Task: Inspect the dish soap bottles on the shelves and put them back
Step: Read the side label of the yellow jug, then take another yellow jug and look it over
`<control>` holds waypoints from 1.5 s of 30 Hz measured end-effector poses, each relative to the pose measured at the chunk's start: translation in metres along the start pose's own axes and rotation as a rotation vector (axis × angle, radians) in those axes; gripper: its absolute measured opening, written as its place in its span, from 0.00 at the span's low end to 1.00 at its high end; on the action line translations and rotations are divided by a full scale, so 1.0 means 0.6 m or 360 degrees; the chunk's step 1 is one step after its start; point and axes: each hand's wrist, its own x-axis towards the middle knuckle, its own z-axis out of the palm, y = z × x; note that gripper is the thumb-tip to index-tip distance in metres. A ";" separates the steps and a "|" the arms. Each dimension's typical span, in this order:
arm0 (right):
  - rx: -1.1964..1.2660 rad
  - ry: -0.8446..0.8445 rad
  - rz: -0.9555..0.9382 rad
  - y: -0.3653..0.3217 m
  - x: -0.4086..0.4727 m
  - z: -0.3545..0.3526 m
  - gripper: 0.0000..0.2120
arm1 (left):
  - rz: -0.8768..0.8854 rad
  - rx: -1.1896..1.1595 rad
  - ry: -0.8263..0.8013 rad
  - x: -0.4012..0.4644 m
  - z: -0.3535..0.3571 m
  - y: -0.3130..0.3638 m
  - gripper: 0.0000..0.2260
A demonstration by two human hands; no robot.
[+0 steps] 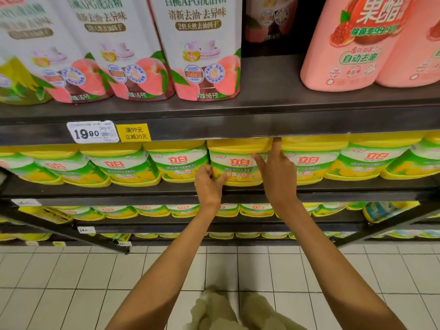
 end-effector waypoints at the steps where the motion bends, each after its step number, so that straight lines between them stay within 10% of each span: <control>1: -0.0019 0.0004 0.0000 0.000 -0.001 0.000 0.29 | 0.0012 0.0007 -0.0019 0.000 -0.002 0.001 0.18; 9: 0.0180 0.0295 0.0161 -0.039 -0.026 0.010 0.22 | 0.0023 -0.0244 0.0178 -0.006 -0.090 -0.024 0.15; 16: -0.0081 0.0451 -0.0510 -0.231 -0.014 0.074 0.19 | -0.0003 -0.0184 -0.0002 0.053 -0.206 -0.038 0.28; 25: -0.0088 0.0330 -0.0324 -0.257 0.030 0.092 0.15 | 0.0136 -0.0165 -0.0269 0.083 -0.250 -0.056 0.27; 35: 0.0578 -0.0143 -0.0062 -0.259 0.007 0.065 0.33 | 0.0261 -0.0103 -0.0235 0.070 -0.270 -0.061 0.26; 45: 0.1272 -0.0031 0.0360 -0.258 -0.044 0.051 0.19 | 0.0163 -0.0270 -0.0526 0.048 -0.325 -0.095 0.26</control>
